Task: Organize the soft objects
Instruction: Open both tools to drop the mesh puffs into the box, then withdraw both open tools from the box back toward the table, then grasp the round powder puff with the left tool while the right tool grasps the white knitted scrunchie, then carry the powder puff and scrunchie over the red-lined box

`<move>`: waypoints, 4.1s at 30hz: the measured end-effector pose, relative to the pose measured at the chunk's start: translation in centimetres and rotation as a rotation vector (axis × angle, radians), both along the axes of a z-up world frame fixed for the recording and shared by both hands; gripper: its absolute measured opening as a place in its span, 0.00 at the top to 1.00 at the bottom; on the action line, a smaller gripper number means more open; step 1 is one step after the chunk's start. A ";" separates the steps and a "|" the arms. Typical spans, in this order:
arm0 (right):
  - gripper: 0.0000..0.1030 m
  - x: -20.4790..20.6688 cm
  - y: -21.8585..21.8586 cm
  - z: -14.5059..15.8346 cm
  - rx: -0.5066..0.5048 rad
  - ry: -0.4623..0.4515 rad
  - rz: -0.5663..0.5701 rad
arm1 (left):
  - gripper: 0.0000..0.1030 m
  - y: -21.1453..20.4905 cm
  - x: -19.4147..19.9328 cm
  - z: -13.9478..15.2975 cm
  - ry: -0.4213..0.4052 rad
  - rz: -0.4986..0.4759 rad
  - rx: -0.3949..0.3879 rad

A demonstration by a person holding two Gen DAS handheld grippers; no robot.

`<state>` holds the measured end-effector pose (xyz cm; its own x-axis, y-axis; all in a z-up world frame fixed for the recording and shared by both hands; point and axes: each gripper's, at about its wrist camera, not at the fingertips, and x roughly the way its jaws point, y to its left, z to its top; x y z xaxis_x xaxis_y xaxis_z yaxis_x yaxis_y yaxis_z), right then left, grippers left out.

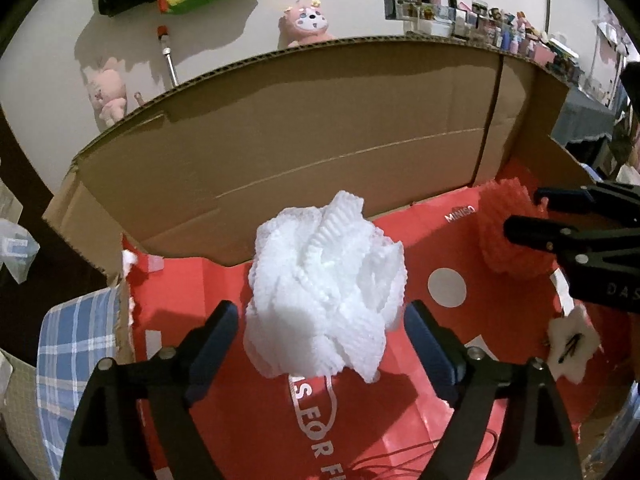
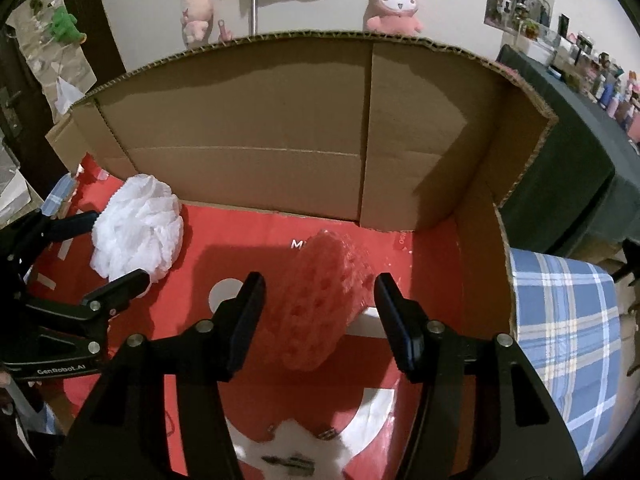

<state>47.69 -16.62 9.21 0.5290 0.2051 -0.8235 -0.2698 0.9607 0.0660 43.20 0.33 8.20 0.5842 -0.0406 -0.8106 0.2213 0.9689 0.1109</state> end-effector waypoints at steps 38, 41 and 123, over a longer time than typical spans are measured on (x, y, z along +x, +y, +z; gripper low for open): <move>0.16 -36.8 -2.7 12.9 0.089 -0.459 0.065 | 0.00 2.7 -33.4 13.5 -0.480 -0.098 -0.280; 0.16 -38.6 -3.4 11.6 0.089 -0.477 0.031 | 0.00 2.8 -35.3 12.4 -0.513 -0.089 -0.267; 0.35 -39.0 -3.5 -5.5 0.074 -0.285 -0.046 | 0.33 0.9 -34.6 -4.4 -0.156 -0.150 -0.180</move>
